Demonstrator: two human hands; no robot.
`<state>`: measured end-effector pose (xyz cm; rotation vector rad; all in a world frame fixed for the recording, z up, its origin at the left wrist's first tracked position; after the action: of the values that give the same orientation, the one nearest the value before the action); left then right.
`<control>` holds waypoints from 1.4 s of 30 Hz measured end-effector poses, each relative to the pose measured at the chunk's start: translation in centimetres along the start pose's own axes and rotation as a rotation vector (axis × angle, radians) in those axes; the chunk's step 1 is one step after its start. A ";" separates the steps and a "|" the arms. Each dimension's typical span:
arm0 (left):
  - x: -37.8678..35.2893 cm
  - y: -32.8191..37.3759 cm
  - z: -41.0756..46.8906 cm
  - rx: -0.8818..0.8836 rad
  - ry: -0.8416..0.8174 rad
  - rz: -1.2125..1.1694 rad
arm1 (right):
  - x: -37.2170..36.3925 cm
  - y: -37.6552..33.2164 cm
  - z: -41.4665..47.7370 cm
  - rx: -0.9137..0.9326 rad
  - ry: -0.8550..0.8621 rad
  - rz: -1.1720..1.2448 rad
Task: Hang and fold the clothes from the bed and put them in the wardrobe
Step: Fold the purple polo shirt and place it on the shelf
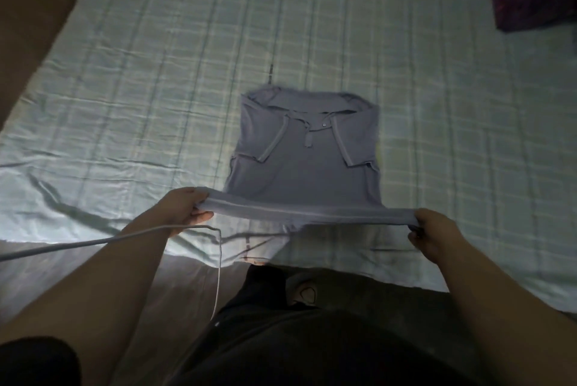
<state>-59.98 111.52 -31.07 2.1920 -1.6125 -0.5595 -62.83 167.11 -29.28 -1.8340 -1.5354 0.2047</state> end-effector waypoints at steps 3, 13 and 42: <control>0.3 4.0 2.1 -0.018 0.150 -0.093 | -2.5 -3.8 1.3 0.032 -0.004 0.106; -2.9 15.2 12.2 -0.091 0.097 -0.213 | -8.5 -14.5 9.5 0.054 0.047 0.431; -13.1 23.5 32.1 -0.715 0.280 0.500 | -20.9 -21.0 31.0 0.644 0.189 -0.320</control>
<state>-99.14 115.71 -45.32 1.2345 -1.4330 -0.5337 -102.13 161.71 -45.56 -1.0622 -1.3940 0.3191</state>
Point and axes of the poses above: each hand's wrist, its own z-axis towards the middle knuckle, its own x-axis out of the back of the hand, y = z × x, the point moved 7 cm from there along z, towards the middle knuckle, and after that the axes turned 6 degrees about x, right-handed, at the moved point
